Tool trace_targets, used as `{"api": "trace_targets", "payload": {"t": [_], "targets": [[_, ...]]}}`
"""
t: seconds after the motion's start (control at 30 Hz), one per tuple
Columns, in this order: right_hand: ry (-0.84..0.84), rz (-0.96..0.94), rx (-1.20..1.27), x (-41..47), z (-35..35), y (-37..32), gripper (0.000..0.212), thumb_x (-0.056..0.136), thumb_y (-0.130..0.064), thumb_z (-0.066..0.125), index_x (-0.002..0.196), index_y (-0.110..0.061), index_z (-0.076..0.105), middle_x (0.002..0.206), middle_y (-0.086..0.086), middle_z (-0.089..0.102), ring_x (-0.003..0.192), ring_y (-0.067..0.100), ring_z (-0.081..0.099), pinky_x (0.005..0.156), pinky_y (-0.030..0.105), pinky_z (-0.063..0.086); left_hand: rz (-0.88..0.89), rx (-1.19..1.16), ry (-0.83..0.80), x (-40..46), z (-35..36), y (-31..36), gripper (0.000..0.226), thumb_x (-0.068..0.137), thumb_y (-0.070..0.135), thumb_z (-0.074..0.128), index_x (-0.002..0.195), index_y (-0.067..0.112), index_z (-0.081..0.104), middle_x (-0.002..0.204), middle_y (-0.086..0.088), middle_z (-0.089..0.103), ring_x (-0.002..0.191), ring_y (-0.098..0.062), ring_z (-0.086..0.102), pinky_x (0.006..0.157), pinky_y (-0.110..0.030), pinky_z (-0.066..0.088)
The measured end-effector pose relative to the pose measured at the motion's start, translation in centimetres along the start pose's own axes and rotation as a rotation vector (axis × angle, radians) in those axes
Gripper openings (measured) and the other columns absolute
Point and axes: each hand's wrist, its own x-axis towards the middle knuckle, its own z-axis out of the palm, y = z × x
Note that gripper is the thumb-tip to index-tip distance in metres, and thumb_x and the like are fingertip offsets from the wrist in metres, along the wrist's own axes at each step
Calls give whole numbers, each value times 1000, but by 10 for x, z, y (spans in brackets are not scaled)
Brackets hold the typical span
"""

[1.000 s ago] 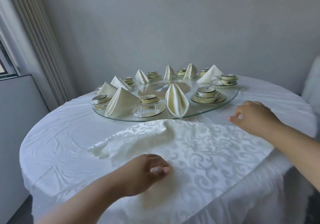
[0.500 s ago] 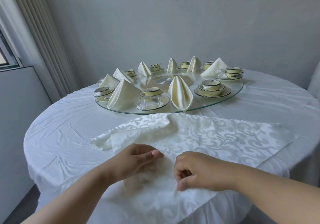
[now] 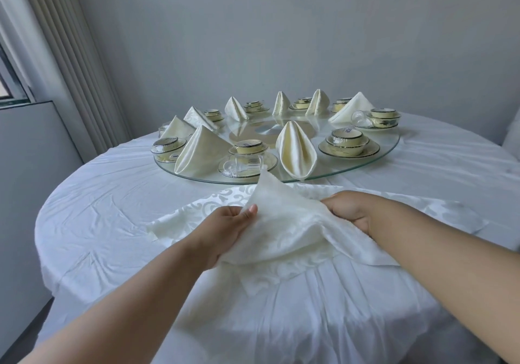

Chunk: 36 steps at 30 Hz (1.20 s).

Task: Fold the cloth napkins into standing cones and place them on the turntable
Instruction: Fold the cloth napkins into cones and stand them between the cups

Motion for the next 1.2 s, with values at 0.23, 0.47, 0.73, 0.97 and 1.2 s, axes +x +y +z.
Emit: {"api": "trace_targets", "payload": {"t": [0.23,0.47,0.73,0.97,1.2], "targets": [[24,-256,-256,-23,-6,5,38,83,-51,59,101,-19,67,97,-8,68,98,2,64,75,12,44,-41,51,73,8,3,-5,41,95,44,51,80,7,62,64,-10,61,53,-21,56,51,-23,45],[56,-280,-247,-42,-19,-22,58,78,-61,47,101,-9,61,74,5,60,67,17,55,62,27,46,-151,43,-206,-47,2,22,50,73,53,64,86,7,77,85,-7,74,73,-16,70,70,-23,52],[322,-139,-510,33,-14,-12,42,99,-46,41,82,-12,59,77,6,56,68,19,50,63,28,42,33,155,-72,-45,-3,29,45,94,47,52,73,13,73,76,-11,68,68,-22,62,74,-37,52],[213,-14,-400,36,11,-22,25,101,-39,43,94,-16,50,88,12,56,63,22,51,66,29,46,177,231,-101,-14,-2,-25,37,99,32,40,109,9,68,107,-6,72,102,-15,66,89,-21,48],[-171,108,11,35,23,-13,46,100,-49,33,97,-12,60,80,6,67,66,16,66,67,27,53,272,114,-154,-21,-7,-32,44,94,36,44,118,5,64,134,1,56,120,-15,57,96,-21,46]]}}
